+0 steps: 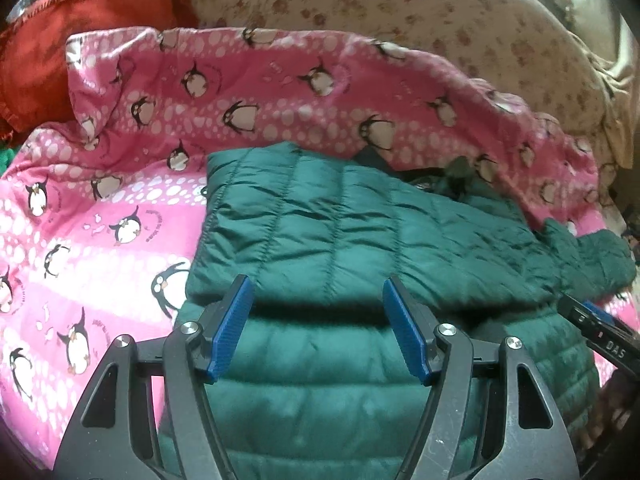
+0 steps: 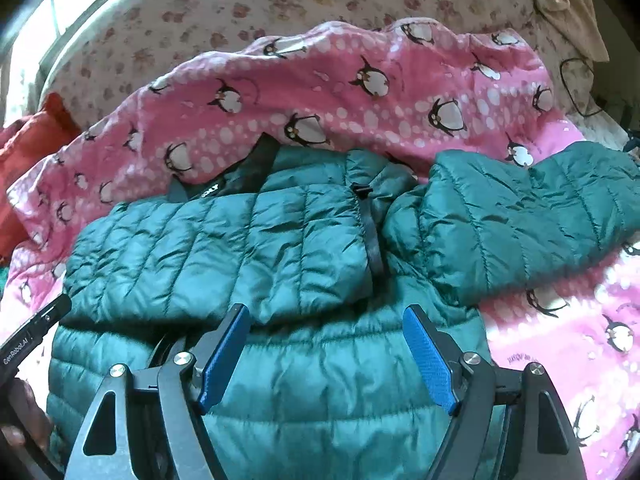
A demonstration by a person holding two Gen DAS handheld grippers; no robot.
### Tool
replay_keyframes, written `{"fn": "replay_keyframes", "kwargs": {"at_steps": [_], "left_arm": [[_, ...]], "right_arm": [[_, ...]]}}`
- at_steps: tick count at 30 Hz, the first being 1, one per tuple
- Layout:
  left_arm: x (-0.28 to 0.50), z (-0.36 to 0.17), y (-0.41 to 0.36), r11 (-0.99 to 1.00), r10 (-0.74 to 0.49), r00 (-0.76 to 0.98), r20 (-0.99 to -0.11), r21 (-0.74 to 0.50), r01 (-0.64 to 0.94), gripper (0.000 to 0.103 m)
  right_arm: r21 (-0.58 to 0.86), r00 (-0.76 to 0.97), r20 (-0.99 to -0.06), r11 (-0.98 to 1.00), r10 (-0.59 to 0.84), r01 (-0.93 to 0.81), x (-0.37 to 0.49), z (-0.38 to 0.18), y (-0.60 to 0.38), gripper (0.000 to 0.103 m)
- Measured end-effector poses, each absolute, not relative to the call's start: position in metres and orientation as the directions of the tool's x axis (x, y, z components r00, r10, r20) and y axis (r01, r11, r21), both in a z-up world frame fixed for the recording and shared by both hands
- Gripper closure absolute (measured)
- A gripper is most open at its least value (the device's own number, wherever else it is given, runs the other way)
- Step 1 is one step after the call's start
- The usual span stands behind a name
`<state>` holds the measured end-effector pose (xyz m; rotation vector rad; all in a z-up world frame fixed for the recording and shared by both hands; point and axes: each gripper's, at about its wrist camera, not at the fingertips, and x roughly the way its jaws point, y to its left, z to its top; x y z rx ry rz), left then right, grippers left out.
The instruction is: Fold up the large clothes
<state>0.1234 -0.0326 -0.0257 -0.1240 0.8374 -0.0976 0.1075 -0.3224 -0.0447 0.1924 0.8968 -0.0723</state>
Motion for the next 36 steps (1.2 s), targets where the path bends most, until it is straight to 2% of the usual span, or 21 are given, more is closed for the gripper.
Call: {"fn": "replay_keyframes", "kwargs": {"at_steps": [12,36], "left_arm": [[0.086,-0.011,-0.069,0.982,-0.187,0.685,-0.705,-0.144,0.12,0.035],[0.062,-0.011,-0.103,0.975,-0.221,0.682,-0.697,-0.158,0.155,0.035]], "right_arm": [[0.102,0.64,-0.768,0.99,0.013,0.103,0.075,-0.03,-0.315,0.026],[0.127,0.653,-0.757,0.985,0.021,0.114,0.053,-0.028,-0.32,0.026]]}}
